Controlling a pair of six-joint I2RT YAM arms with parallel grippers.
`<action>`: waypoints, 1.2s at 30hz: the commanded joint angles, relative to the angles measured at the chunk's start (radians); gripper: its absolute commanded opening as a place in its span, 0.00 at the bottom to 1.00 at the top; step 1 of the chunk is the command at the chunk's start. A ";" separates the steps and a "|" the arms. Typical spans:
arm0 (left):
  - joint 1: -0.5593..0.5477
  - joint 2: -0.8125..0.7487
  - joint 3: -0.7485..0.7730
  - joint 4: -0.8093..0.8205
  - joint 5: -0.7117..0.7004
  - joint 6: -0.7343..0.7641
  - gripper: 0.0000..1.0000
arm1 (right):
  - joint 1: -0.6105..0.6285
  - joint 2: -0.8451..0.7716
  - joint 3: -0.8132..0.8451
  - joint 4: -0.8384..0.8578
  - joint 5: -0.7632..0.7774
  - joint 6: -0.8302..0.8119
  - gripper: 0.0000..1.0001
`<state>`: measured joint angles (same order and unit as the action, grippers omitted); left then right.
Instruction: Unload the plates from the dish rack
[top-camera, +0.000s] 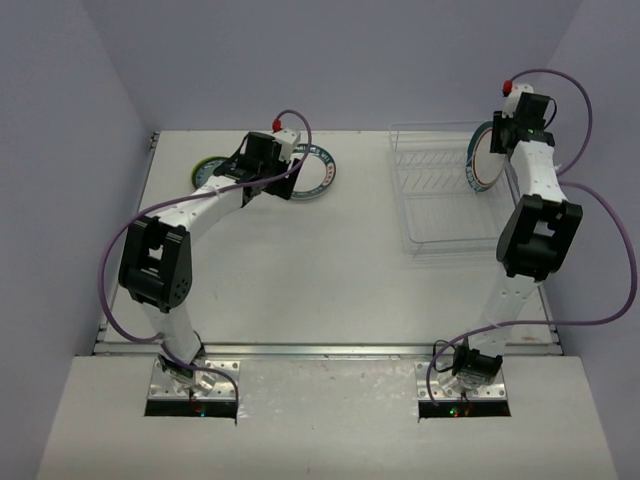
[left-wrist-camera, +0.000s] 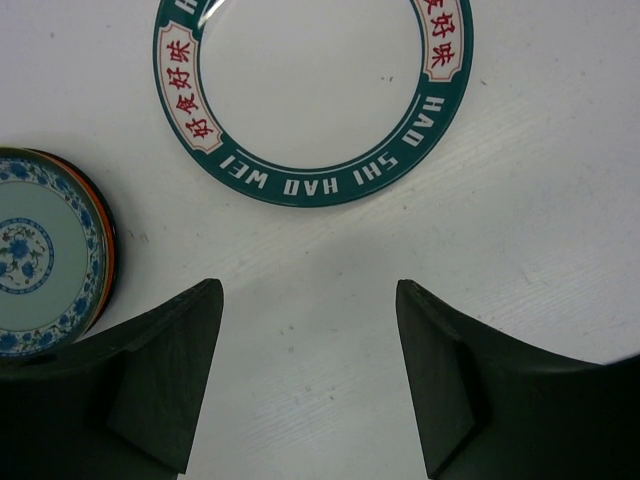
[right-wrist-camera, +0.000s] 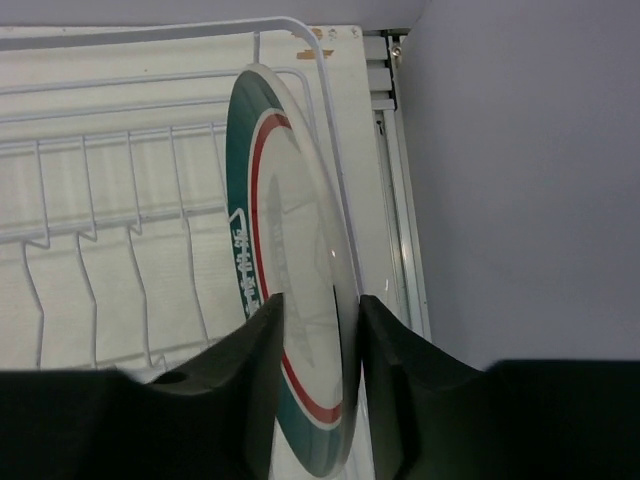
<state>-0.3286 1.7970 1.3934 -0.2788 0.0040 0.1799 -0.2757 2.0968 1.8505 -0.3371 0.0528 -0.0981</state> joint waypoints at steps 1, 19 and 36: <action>-0.001 -0.008 0.059 0.011 0.016 0.010 0.68 | 0.042 -0.015 -0.032 0.095 0.041 -0.052 0.19; -0.001 -0.060 0.040 0.003 -0.063 -0.003 0.78 | 0.161 -0.194 -0.121 0.322 0.318 -0.279 0.00; 0.020 -0.269 -0.044 0.115 0.297 -0.079 0.79 | 0.206 -0.571 -0.139 0.009 -0.133 -0.190 0.00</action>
<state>-0.3185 1.6260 1.3667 -0.2575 0.1178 0.1344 -0.0777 1.6196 1.6347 -0.2555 0.1354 -0.3445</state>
